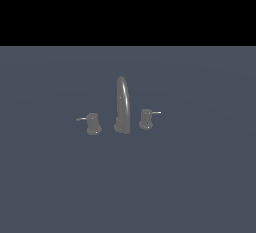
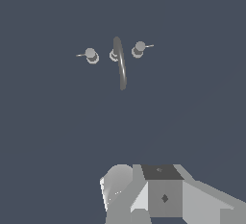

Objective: Turn on the faucet by rotating a designated handle.

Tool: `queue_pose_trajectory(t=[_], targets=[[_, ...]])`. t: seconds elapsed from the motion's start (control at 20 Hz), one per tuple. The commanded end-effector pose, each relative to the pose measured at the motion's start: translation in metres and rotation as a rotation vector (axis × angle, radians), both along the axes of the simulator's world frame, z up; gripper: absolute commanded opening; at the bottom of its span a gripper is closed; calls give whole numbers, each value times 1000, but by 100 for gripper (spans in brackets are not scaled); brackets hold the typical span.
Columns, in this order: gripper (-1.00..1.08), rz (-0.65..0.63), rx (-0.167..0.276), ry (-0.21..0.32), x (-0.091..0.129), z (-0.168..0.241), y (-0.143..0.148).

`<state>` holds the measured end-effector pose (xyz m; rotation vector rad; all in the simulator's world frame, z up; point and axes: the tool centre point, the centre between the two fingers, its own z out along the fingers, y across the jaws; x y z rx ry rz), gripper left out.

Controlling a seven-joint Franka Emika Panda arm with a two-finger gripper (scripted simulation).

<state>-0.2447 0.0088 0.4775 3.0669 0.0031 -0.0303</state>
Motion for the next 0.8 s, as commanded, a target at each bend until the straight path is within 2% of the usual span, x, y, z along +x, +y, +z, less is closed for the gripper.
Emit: queue_pose_trajectory(t=[0.0,0.25,0.75], targets=[[-100,-36,-1,-2,12,-4,-1],[-100,-134,-3,-10,43,-18,-6],[-100,-392,-5,-31,123,-68,-21]])
